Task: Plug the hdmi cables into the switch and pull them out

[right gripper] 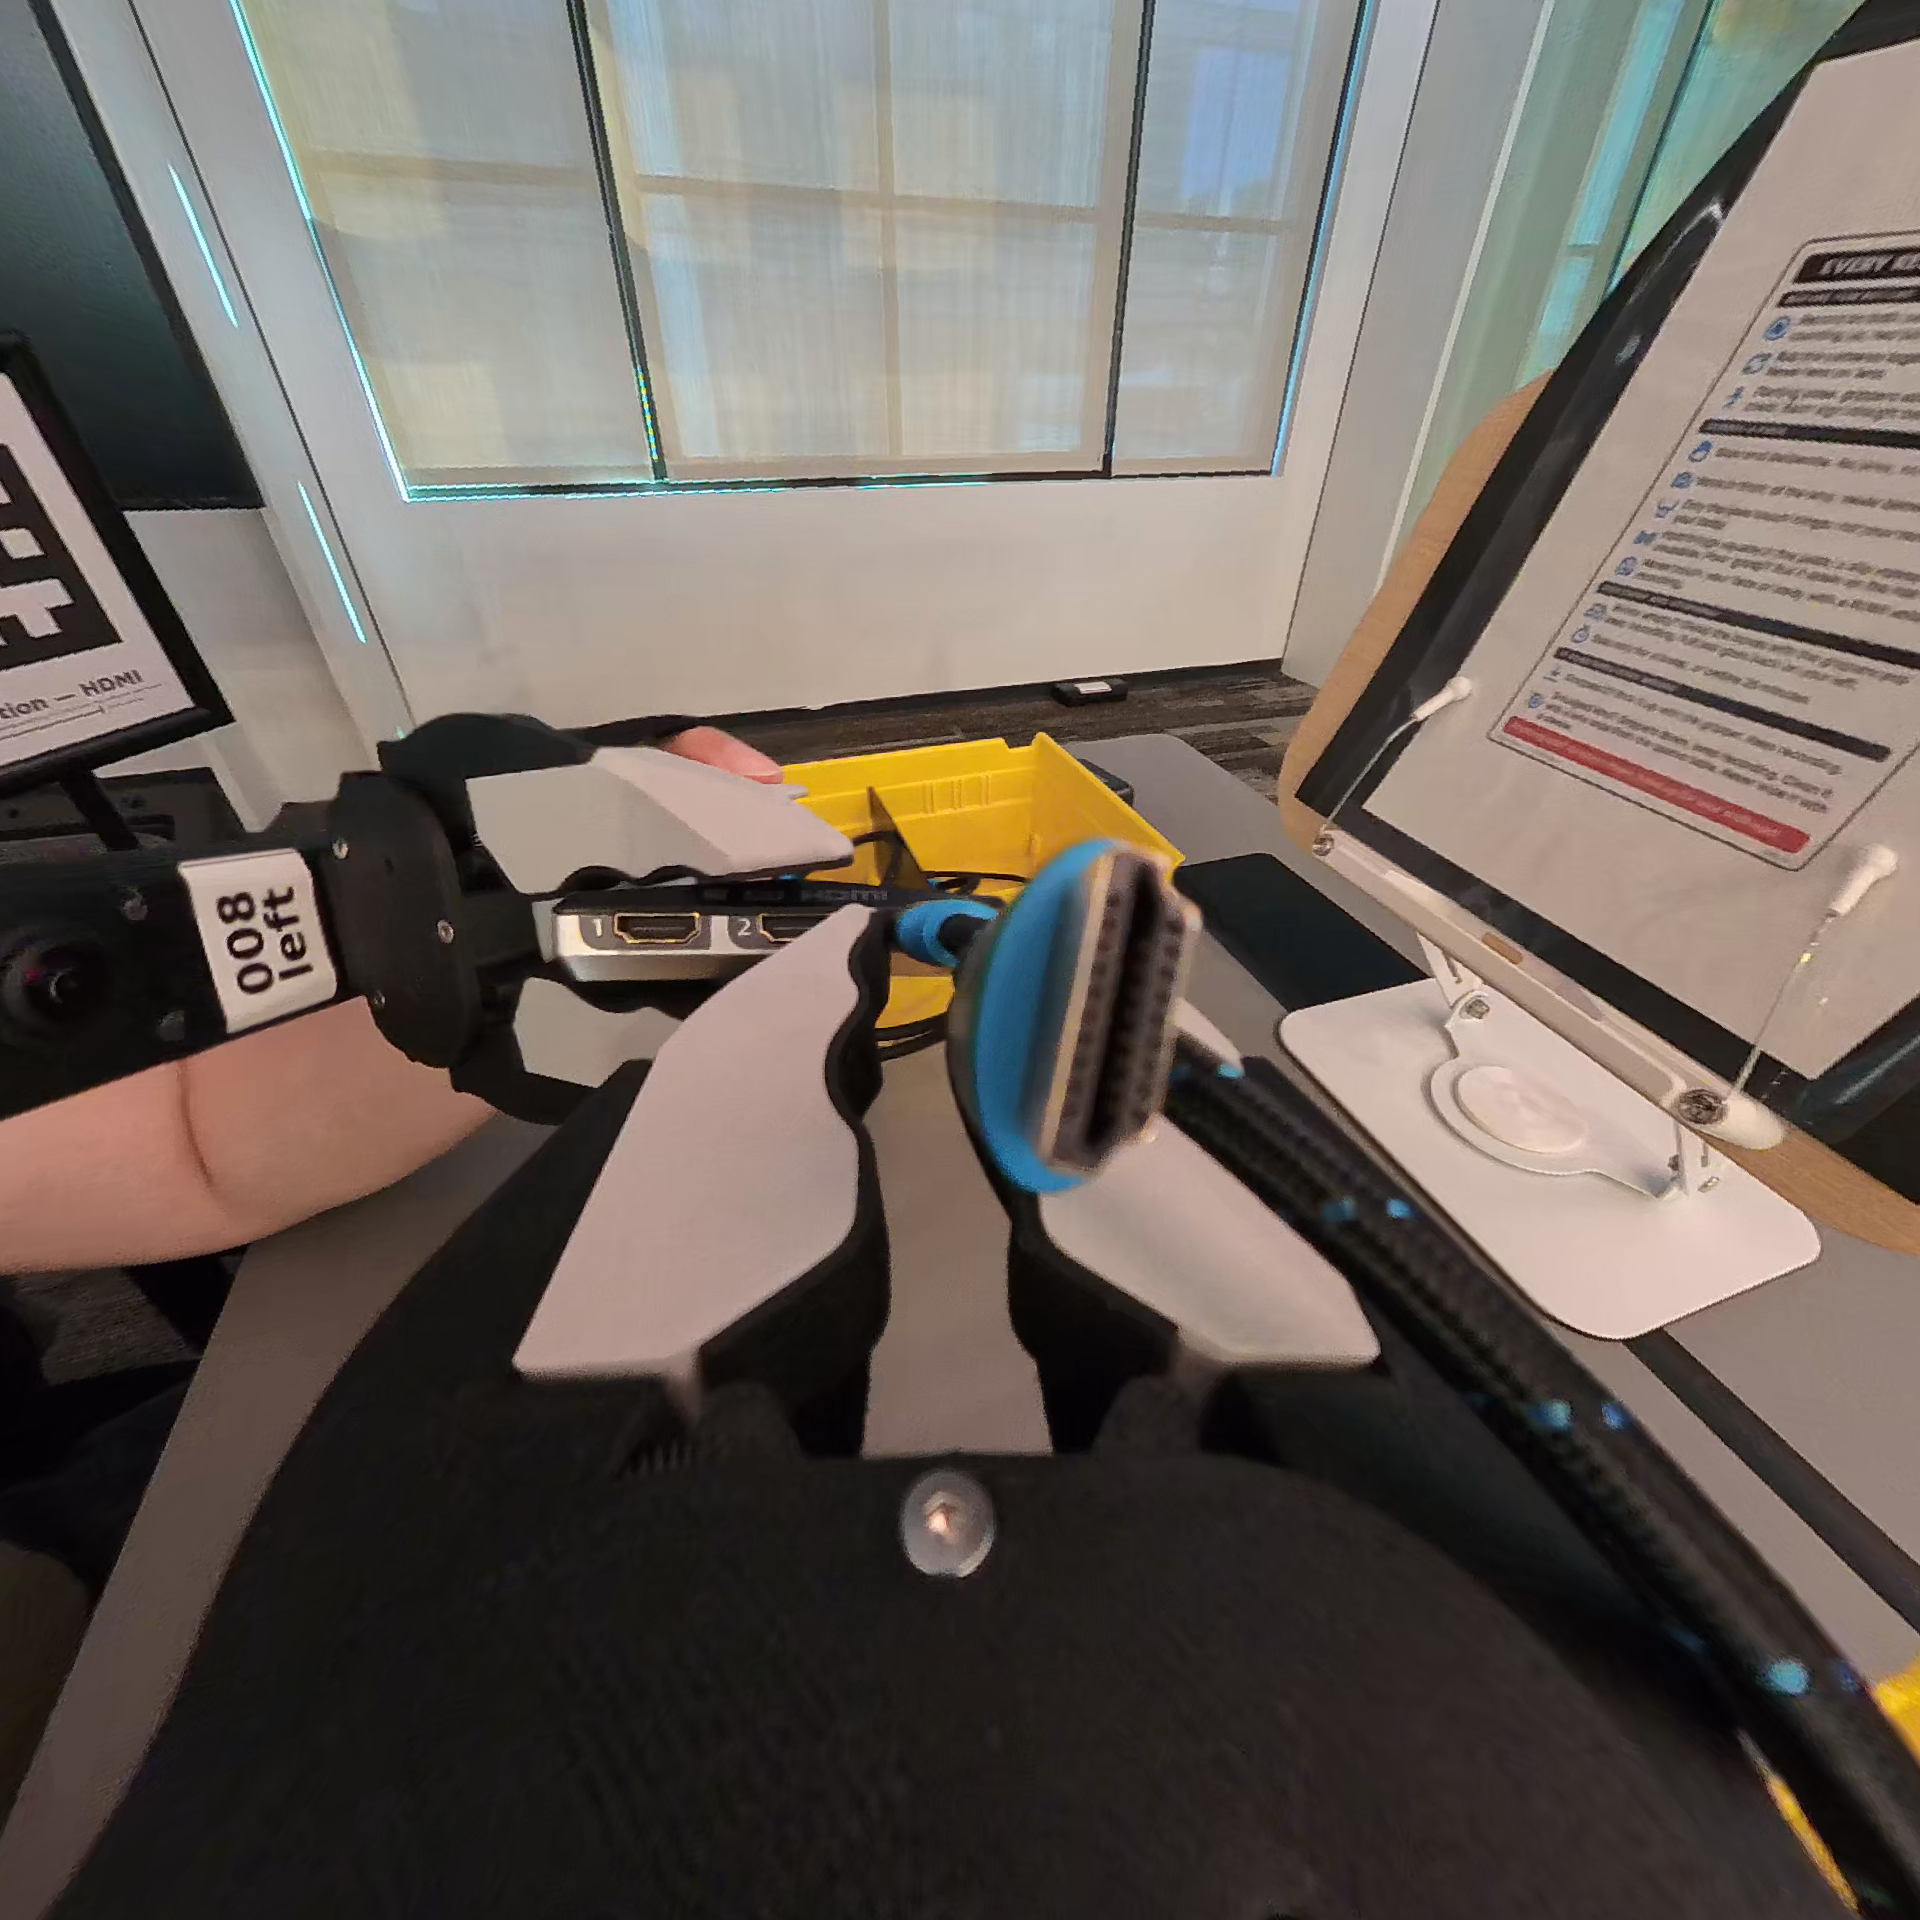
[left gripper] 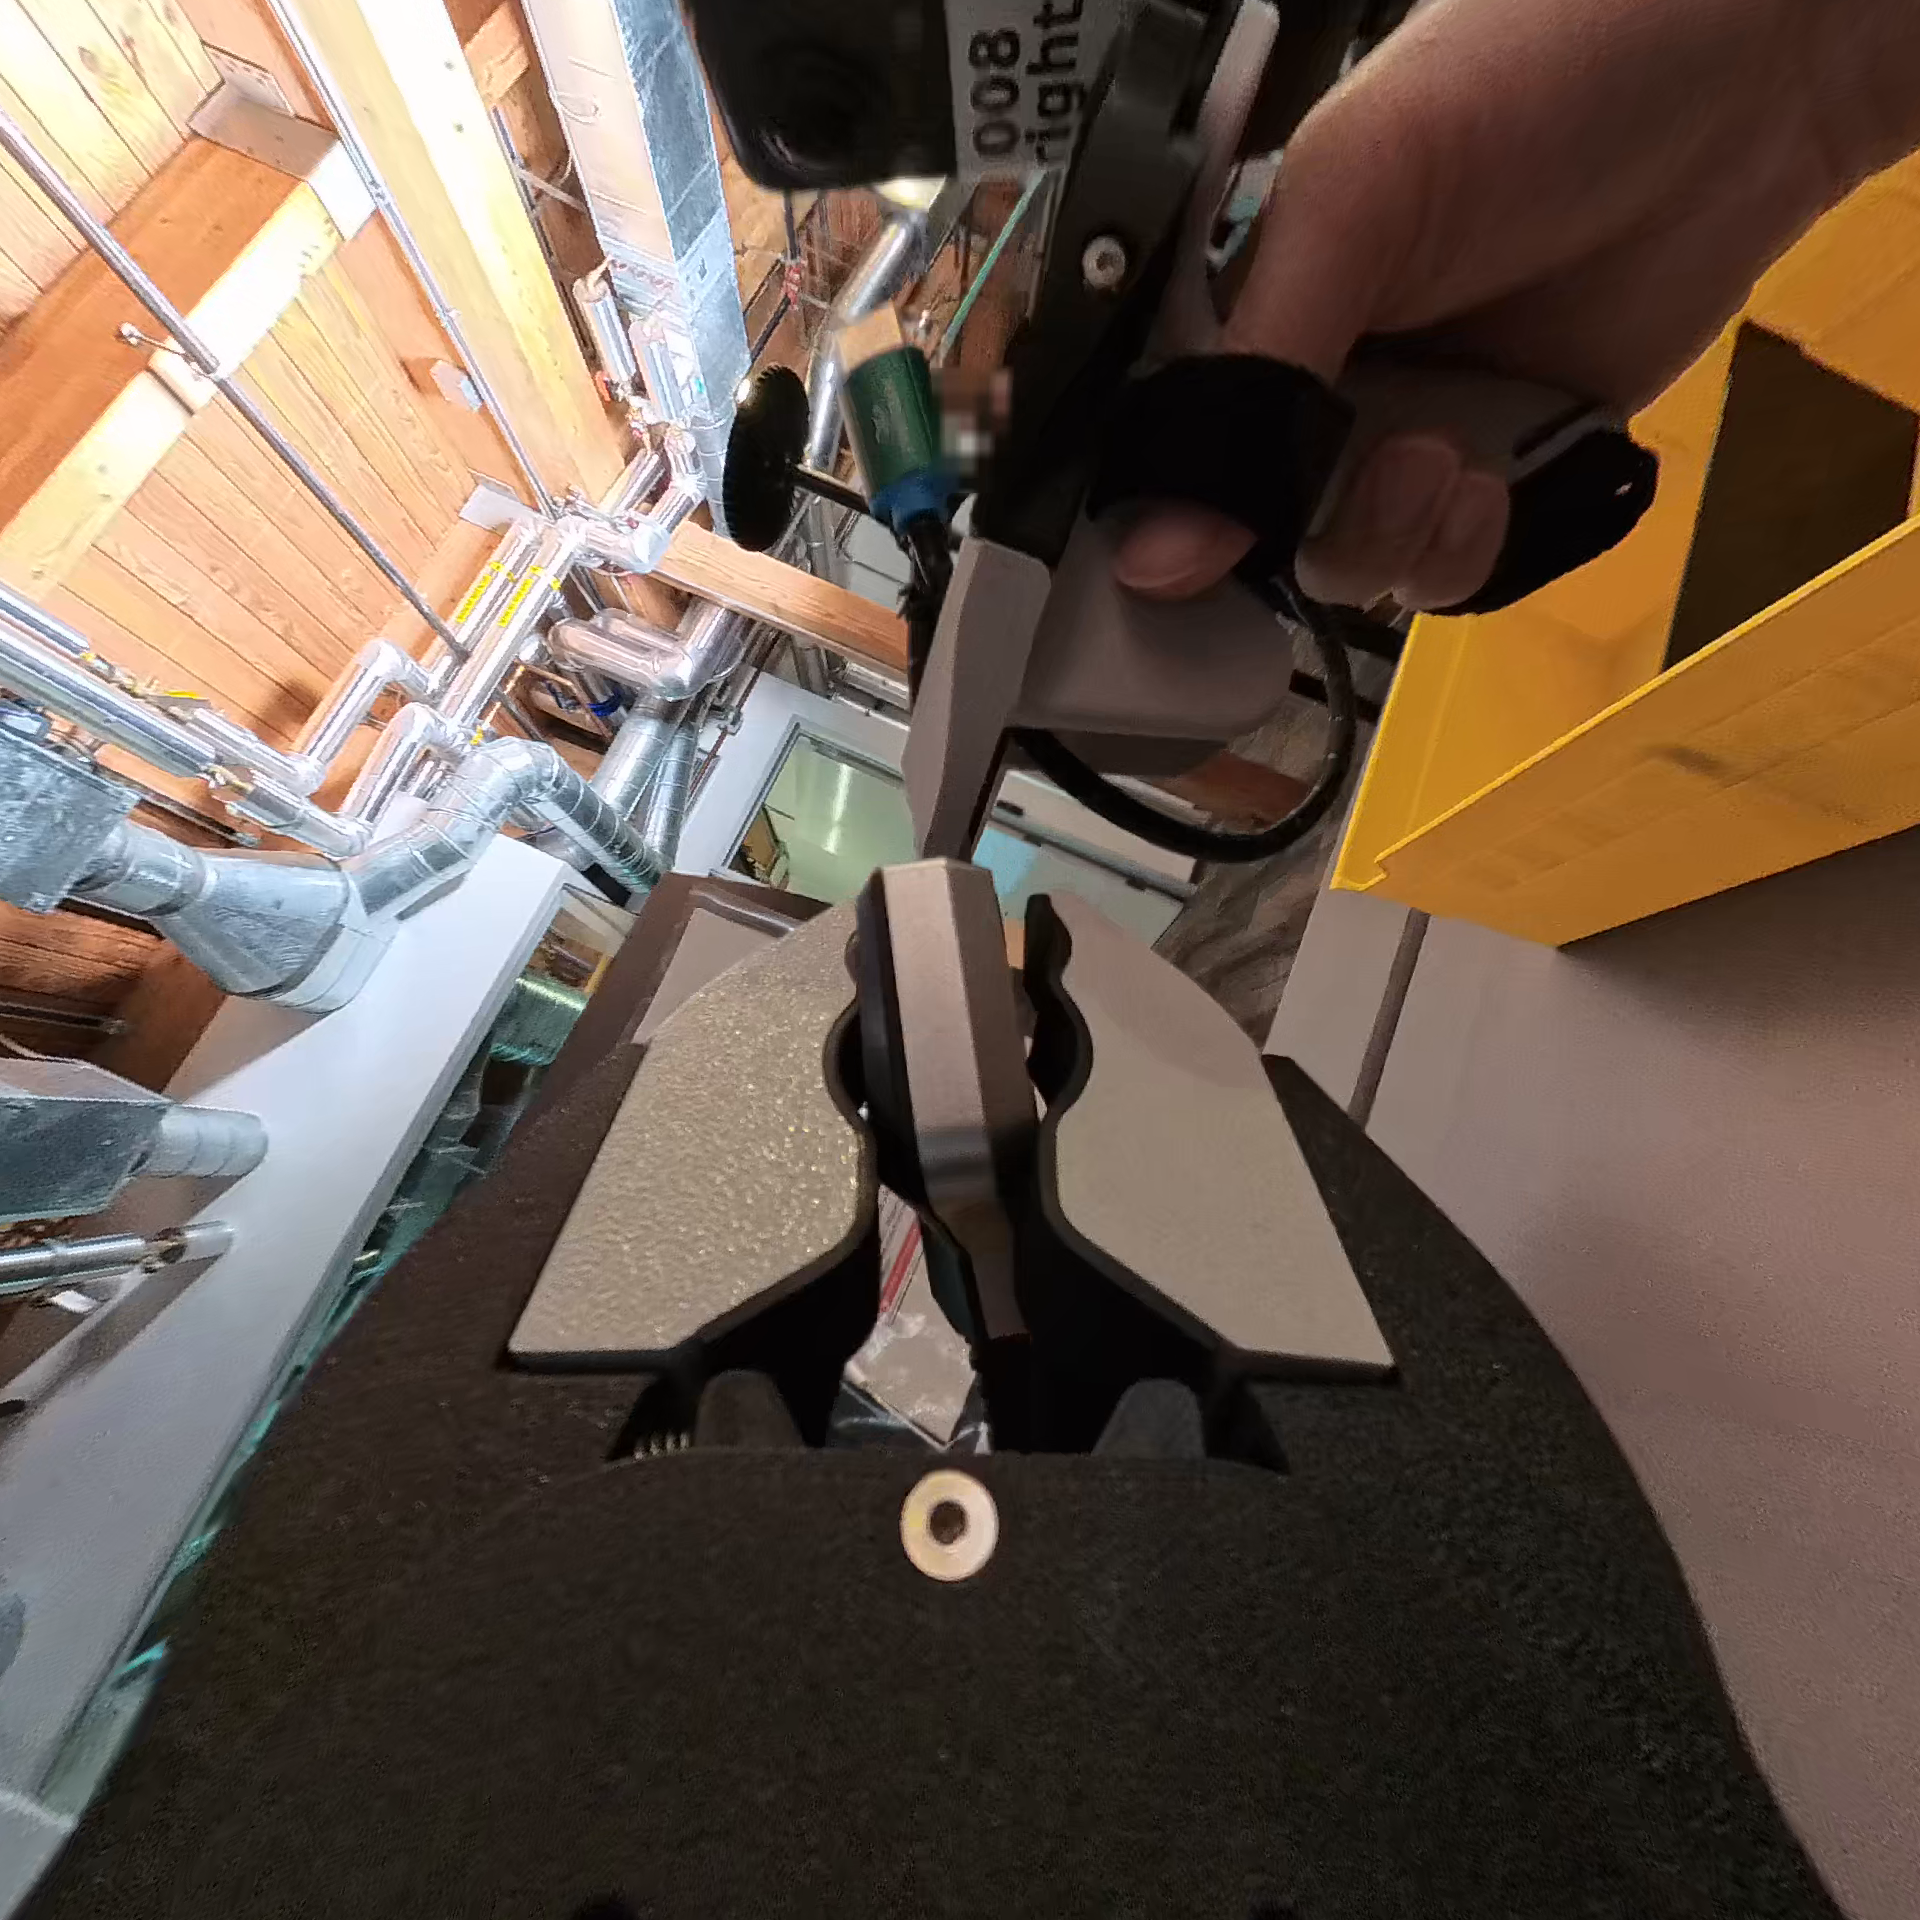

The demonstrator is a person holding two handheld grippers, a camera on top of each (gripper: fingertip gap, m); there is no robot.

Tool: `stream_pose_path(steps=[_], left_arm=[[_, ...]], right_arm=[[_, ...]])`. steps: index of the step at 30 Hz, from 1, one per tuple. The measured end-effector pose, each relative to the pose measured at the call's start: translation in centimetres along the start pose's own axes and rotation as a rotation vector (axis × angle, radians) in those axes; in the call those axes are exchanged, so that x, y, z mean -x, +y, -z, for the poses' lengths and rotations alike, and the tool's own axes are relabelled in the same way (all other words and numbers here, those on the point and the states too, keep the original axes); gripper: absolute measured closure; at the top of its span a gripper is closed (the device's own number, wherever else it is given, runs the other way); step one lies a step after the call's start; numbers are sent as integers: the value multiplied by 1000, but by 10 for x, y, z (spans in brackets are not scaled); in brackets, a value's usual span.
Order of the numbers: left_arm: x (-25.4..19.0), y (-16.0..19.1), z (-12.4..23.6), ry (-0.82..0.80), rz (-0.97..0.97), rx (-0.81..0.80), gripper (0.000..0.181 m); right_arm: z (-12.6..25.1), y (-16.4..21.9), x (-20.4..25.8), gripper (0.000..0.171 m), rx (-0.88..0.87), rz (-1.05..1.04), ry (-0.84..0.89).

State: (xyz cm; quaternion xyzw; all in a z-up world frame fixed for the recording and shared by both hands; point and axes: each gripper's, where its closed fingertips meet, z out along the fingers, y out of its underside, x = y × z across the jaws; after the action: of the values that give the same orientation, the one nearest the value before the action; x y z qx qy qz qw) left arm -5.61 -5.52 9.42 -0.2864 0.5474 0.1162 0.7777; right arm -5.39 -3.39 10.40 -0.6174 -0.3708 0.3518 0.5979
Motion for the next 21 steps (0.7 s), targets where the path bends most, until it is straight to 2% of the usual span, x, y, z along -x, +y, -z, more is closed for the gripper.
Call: stream_pose_path(steps=[21], left_arm=[[-1,11,-4,66,165,47,155]], right_arm=[[1,-3,-5,145,20,73,106]])
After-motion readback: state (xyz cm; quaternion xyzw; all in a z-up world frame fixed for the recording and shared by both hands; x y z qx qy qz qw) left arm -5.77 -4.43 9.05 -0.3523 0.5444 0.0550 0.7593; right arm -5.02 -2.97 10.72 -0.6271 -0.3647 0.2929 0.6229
